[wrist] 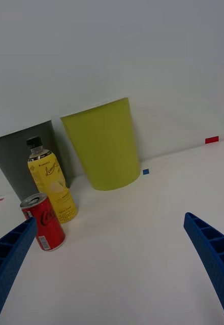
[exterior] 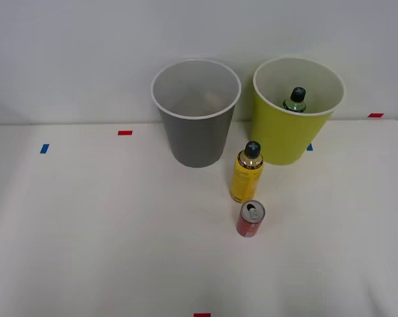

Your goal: Put cans in the gray bin, plastic bottles in the light green bin

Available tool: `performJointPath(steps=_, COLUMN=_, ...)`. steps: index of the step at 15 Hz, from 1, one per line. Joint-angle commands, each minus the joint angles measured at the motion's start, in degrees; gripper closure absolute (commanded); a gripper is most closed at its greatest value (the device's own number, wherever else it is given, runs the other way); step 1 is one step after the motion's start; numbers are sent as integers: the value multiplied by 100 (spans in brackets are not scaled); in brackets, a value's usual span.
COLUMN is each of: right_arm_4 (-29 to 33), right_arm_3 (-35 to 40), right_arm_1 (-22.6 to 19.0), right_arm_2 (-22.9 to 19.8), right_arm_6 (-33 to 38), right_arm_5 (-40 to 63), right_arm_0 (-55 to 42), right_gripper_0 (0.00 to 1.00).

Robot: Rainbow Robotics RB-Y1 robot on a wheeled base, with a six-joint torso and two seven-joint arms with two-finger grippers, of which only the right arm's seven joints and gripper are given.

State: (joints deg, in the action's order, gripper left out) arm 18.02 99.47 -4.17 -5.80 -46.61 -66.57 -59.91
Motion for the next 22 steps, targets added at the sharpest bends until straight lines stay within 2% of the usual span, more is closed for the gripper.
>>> performJointPath(steps=1, right_arm_4=-229, right_arm_3=319, right_arm_1=-225, right_arm_2=167, right_arm_6=38, right_arm_5=241, right_arm_0=-205, right_gripper_0=0)
performJointPath(steps=3, right_arm_4=-360, right_arm_3=626, right_arm_1=-383, right_arm_2=290, right_arm_6=2, right_arm_5=434, right_arm_0=-398, right_gripper_0=0)
performJointPath(steps=15, right_arm_4=-290, right_arm_3=609, right_arm_1=-392, right_arm_2=184, right_arm_6=-226, right_arm_5=329, right_arm_0=-504, right_gripper_0=0)
performJointPath(steps=17, right_arm_4=-255, right_arm_3=609, right_arm_1=-392, right_arm_2=176, right_arm_6=-349, right_arm_5=311, right_arm_0=-513, right_gripper_0=0)
performJointPath(steps=19, right_arm_4=-281, right_arm_3=609, right_arm_1=-392, right_arm_2=184, right_arm_6=-815, right_arm_5=276, right_arm_0=-539, right_gripper_0=0)
performJointPath(steps=22, right_arm_4=-325, right_arm_3=609, right_arm_1=-392, right_arm_2=202, right_arm_6=-868, right_arm_5=276, right_arm_0=-583, right_gripper_0=0)
